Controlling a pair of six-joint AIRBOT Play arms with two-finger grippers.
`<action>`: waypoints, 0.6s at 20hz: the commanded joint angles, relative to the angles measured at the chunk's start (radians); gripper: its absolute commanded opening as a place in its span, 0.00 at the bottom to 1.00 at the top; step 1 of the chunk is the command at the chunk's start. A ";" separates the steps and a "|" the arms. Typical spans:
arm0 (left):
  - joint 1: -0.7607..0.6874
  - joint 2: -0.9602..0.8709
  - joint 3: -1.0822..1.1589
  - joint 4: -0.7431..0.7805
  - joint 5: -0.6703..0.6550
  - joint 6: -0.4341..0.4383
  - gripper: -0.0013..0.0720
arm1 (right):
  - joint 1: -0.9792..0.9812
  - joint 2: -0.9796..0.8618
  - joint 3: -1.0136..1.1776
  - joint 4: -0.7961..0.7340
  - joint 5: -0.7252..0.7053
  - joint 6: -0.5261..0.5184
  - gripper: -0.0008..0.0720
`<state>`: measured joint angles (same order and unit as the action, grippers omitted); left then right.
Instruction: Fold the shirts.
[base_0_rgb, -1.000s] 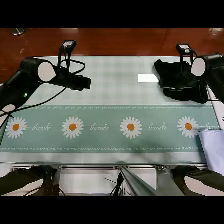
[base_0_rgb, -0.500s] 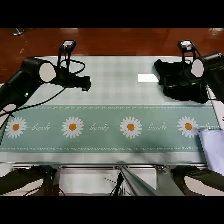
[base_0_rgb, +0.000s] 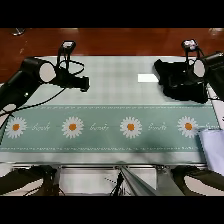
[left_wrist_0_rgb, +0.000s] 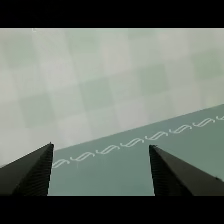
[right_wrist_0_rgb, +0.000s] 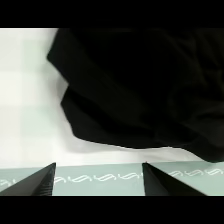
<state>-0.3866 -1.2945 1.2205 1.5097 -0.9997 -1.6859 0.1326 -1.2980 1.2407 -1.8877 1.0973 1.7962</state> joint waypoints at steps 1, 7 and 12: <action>-0.016 0.019 -0.029 -0.031 -0.056 0.000 0.98 | -0.082 -0.001 0.014 0.033 -0.100 0.060 0.87; -0.094 0.064 -0.190 -0.047 -0.018 -0.004 0.98 | -0.301 -0.097 0.128 0.298 -0.212 -0.007 0.87; -0.077 0.064 -0.208 -0.045 -0.003 -0.003 0.98 | -0.342 -0.318 0.295 0.354 -0.193 -0.063 0.86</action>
<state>-0.4679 -1.2331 1.0279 1.4654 -1.0157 -1.6897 -0.1791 -1.5066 1.4498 -1.5894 0.9035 1.7710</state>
